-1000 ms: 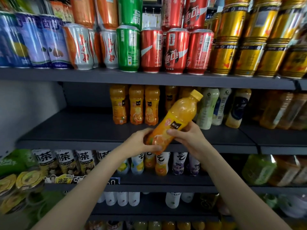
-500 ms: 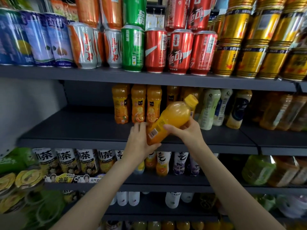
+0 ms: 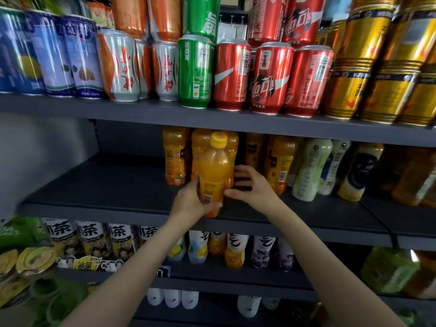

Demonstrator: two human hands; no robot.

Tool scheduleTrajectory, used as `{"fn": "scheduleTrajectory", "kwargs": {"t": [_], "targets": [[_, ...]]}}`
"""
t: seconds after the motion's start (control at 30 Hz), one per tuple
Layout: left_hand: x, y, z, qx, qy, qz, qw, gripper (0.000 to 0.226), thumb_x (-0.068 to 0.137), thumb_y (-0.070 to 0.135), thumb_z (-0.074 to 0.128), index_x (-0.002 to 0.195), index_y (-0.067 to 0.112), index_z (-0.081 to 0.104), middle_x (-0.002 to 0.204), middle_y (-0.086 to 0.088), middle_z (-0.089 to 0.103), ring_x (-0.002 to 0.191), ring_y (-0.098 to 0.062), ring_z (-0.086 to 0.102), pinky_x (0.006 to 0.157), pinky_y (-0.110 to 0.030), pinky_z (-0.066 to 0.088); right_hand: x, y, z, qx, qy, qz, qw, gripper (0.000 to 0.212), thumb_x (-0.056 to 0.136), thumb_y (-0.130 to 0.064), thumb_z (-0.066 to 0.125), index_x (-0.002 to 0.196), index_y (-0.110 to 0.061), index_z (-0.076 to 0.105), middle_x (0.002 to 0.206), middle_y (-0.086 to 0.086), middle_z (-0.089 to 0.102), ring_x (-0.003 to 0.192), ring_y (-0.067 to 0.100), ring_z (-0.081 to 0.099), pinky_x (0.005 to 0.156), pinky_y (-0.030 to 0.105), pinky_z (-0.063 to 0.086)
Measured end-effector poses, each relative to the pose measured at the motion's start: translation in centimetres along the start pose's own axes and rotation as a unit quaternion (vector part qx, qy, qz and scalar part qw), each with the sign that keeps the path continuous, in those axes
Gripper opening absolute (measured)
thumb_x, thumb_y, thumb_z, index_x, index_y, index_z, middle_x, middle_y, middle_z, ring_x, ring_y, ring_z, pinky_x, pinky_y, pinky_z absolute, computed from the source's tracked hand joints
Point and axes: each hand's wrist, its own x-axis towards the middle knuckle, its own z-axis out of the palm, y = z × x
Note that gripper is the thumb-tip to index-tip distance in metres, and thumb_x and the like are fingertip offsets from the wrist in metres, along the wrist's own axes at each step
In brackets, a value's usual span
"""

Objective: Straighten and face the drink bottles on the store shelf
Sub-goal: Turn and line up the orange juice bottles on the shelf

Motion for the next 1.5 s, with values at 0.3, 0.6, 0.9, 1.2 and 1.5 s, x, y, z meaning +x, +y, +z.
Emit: {"fn": "scheduleTrajectory", "kwargs": {"t": [0.3,0.6,0.9,1.2,1.5], "targets": [[4.9,-2.3,1.3,0.052,0.079,-0.04,0.995,0.06,0.076,0.039,0.074,0.121,0.011,0.046,0.117,-0.008,0.061,0.11,-0.029,0.057,0.084,-0.032,0.042,8.4,6.4,-0.8,-0.089,0.194,0.088,0.973,0.065,0.081,-0.025,0.074,0.133,-0.002,0.042,0.128,0.012,0.054,0.12,0.025,0.05,0.097,0.03,0.043],[6.0,-3.3,2.1,0.091,0.102,-0.023,0.99,0.069,0.072,0.045,0.075,0.123,0.01,0.044,0.114,-0.01,0.063,0.105,-0.029,0.06,0.08,-0.036,0.046,17.1,8.4,0.3,-0.152,0.238,0.216,0.935,0.054,0.1,-0.025,0.046,0.142,0.002,0.027,0.144,0.021,0.038,0.131,0.033,0.041,0.11,0.039,0.034],[6.2,-3.7,2.0,0.062,0.087,-0.02,0.994,0.07,0.072,0.045,0.075,0.126,0.013,0.043,0.117,-0.007,0.062,0.108,-0.027,0.059,0.086,-0.039,0.047,14.9,7.9,1.8,-0.114,0.316,0.175,0.925,0.063,0.09,-0.013,0.058,0.142,-0.001,0.025,0.14,0.022,0.039,0.126,0.038,0.043,0.1,0.043,0.037],[4.5,-3.5,3.5,-0.004,0.172,0.002,0.985,0.063,0.08,0.031,0.072,0.131,0.008,0.043,0.122,-0.008,0.054,0.117,-0.022,0.049,0.095,-0.029,0.04,6.3,6.4,0.1,-0.076,0.232,0.098,0.965,0.07,0.071,-0.022,0.081,0.13,-0.01,0.044,0.126,0.011,0.05,0.118,0.027,0.048,0.1,0.041,0.041],[-0.6,2.3,2.7,-0.244,-0.125,-0.093,0.957,0.032,0.093,0.045,0.044,0.115,0.023,0.053,0.109,0.007,0.06,0.112,-0.01,0.054,0.096,-0.02,0.036,-0.7,2.6,-2.2,0.35,0.054,0.111,0.929,0.061,0.069,-0.022,0.072,0.125,-0.009,0.05,0.122,0.006,0.064,0.112,0.018,0.062,0.094,0.03,0.049]]}}
